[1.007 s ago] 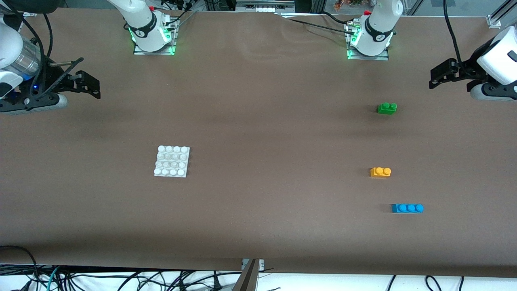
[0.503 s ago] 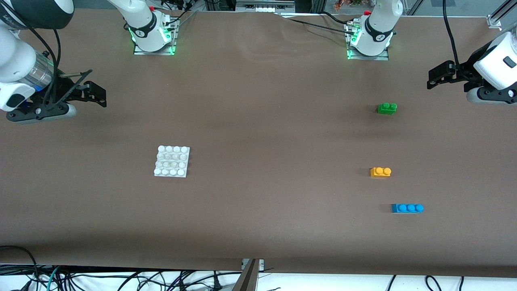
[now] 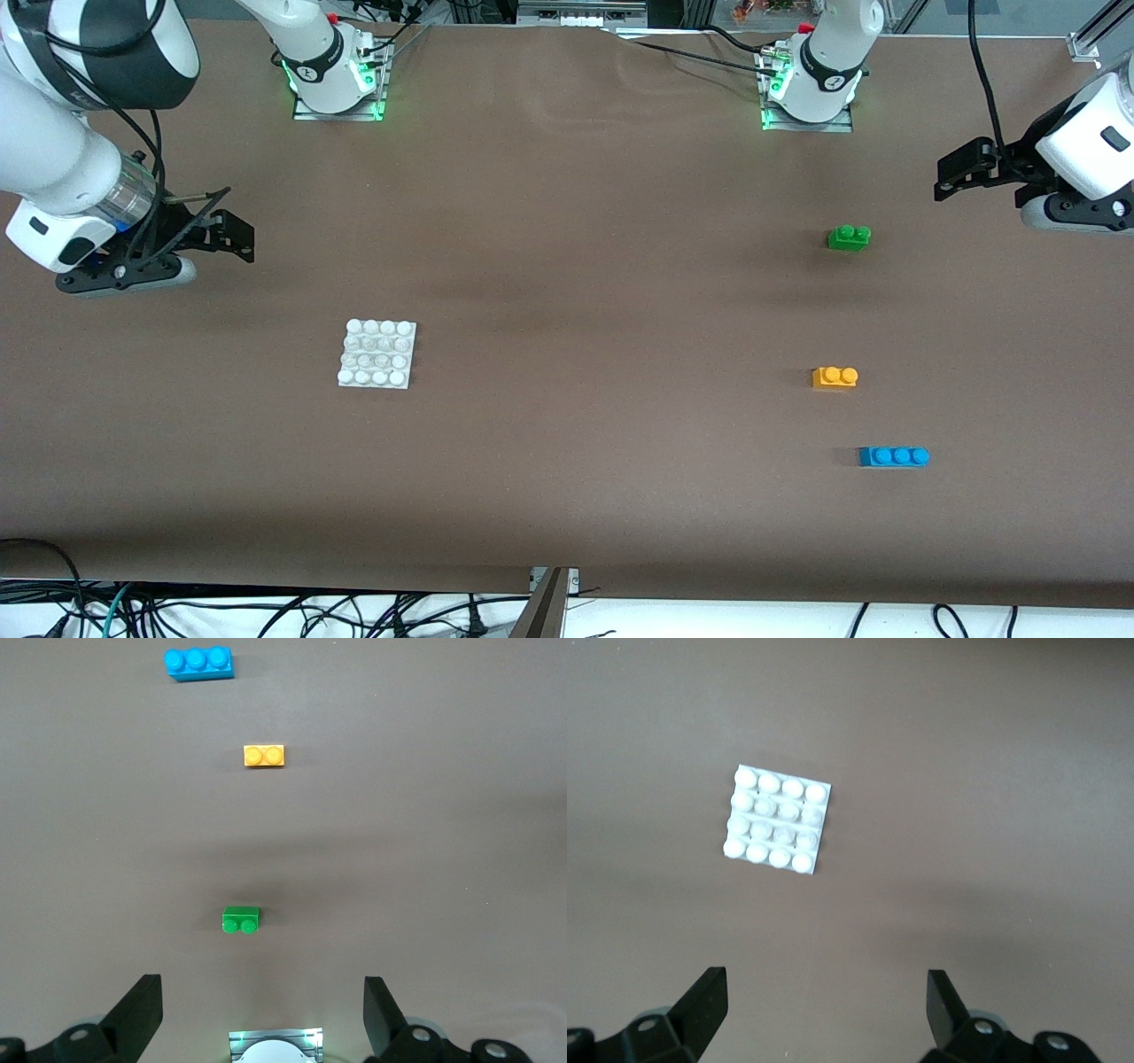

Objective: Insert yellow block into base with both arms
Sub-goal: 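Move the right gripper down to the white base plate, then grasp the edge of the white base plate with the right gripper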

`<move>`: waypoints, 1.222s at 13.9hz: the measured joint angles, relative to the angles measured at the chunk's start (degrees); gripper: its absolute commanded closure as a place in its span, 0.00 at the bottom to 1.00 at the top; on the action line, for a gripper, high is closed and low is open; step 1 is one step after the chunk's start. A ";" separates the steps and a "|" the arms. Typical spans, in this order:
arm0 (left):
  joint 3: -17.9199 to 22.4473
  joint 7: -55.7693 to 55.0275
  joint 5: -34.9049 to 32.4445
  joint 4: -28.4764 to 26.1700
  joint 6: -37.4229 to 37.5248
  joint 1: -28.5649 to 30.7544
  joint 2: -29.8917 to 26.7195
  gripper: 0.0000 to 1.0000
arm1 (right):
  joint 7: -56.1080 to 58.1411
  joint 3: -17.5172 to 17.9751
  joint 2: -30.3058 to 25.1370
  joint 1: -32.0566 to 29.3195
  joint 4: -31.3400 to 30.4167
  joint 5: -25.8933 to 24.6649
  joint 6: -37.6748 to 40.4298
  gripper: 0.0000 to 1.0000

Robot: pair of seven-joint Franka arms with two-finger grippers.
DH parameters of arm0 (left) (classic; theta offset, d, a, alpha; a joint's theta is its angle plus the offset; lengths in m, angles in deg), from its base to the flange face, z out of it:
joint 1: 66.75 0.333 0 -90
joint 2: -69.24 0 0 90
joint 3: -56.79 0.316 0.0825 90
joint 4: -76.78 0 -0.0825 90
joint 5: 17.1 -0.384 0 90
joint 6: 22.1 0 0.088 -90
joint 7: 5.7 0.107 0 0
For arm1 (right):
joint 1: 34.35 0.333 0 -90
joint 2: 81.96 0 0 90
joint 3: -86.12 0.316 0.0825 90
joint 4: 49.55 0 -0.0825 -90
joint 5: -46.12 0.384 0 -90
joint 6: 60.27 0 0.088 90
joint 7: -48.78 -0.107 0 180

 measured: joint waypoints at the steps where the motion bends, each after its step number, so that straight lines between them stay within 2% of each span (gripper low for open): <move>1: -0.09 0.00 0.00 -0.02 0.00 -0.13 0.24 0.00 | 0.00 0.05 0.42 0.00 -1.37 0.01 -2.48 0.01; 4: -0.16 0.00 0.00 -0.16 -0.82 -0.65 3.00 0.00 | -1.11 0.81 3.71 0.01 -5.84 0.14 -11.70 0.01; 8: 0.05 0.12 0.00 -0.18 -5.86 -0.86 7.32 0.00 | -8.67 3.40 11.39 0.11 -9.25 0.18 -24.21 0.01; 11: -0.25 0.99 -1.44 -0.11 -7.87 -1.09 7.76 0.00 | -12.55 4.03 15.34 0.16 -9.88 0.18 -28.87 0.01; 15: -0.74 1.01 -2.06 -0.06 -8.20 -1.45 7.76 0.00 | -15.28 4.03 20.75 0.10 -13.56 0.34 -40.54 0.01; 17: -0.72 0.94 -2.16 -0.03 -8.23 -1.46 7.75 0.00 | -16.14 4.02 22.94 0.10 -13.83 1.32 -42.45 0.01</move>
